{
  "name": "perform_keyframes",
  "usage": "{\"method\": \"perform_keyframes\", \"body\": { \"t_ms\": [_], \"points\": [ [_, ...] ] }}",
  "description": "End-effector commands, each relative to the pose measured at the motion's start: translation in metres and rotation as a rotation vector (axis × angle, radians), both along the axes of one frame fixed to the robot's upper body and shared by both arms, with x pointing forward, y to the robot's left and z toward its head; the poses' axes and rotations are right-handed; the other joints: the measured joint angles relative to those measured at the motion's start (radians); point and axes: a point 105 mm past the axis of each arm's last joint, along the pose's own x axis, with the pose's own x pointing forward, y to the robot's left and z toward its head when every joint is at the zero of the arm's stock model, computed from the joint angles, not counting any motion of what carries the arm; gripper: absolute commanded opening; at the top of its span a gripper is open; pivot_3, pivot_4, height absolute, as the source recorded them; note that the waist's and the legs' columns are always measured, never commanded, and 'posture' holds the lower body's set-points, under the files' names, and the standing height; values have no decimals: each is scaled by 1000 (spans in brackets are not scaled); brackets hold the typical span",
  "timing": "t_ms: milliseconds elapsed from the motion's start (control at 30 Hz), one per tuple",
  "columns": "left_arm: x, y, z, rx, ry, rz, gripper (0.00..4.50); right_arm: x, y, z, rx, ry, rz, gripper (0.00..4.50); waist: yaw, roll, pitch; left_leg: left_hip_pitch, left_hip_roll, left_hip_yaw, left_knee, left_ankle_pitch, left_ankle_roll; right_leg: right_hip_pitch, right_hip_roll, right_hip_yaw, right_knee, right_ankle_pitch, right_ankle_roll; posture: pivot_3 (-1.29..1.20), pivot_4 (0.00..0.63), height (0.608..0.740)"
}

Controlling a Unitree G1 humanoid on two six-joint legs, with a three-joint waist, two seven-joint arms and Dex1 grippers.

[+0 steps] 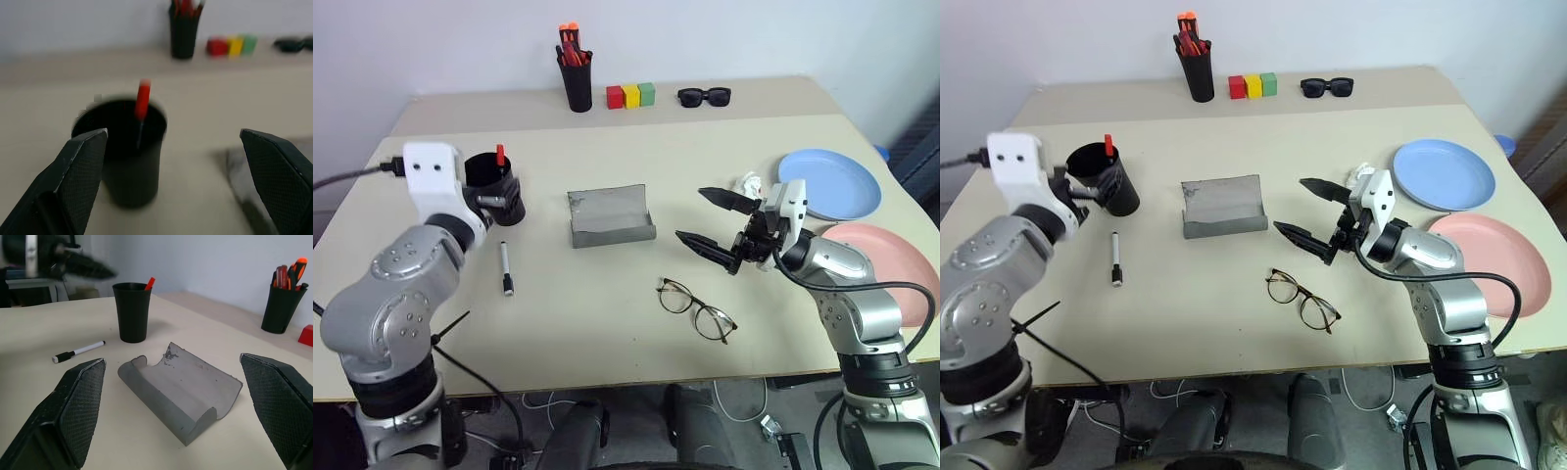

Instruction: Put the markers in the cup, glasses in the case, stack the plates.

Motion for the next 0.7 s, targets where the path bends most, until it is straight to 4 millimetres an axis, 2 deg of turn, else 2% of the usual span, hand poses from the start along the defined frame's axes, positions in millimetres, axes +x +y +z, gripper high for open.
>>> {"method": "perform_keyframes", "body": {
  "t_ms": [33,100,200,300,400,633,700],
  "points": [
    [-17,5,-18,15,116,79,4448,-1,3,11,10,-51,20,4500,1,0,0,0,0,0,0,0,0,0,0,0,0,0,0,0,150,740],
    [-21,7,-34,-68,157,131,4448,-1,5,9,7,-49,28,4500,2,0,0,0,0,0,0,0,0,1,0,0,0,0,0,0,150,740],
    [-26,6,-47,-125,185,174,4448,-1,5,7,6,-46,28,4500,3,-1,0,0,0,0,0,0,-1,0,0,0,-1,0,0,0,150,740],
    [-34,4,-75,-153,284,172,4448,-2,5,6,0,-45,24,4500,2,-1,0,0,0,1,0,0,-1,0,0,0,-1,0,0,0,150,740],
    [-37,1,-93,-183,358,159,4448,-2,4,6,1,-43,18,4500,4,-1,0,0,0,1,0,0,-1,0,0,0,-1,0,0,0,150,740],
    [-33,-7,-104,-184,417,107,4448,-3,3,3,1,-40,3,4500,8,-1,0,0,0,1,0,0,-1,1,0,0,-1,0,0,0,150,740],
    [-30,-8,-105,-191,424,113,3931,-3,3,3,1,-41,-1,4500,6,-1,0,0,0,1,0,0,-1,1,0,0,-1,0,0,0,150,740]
  ]
}}
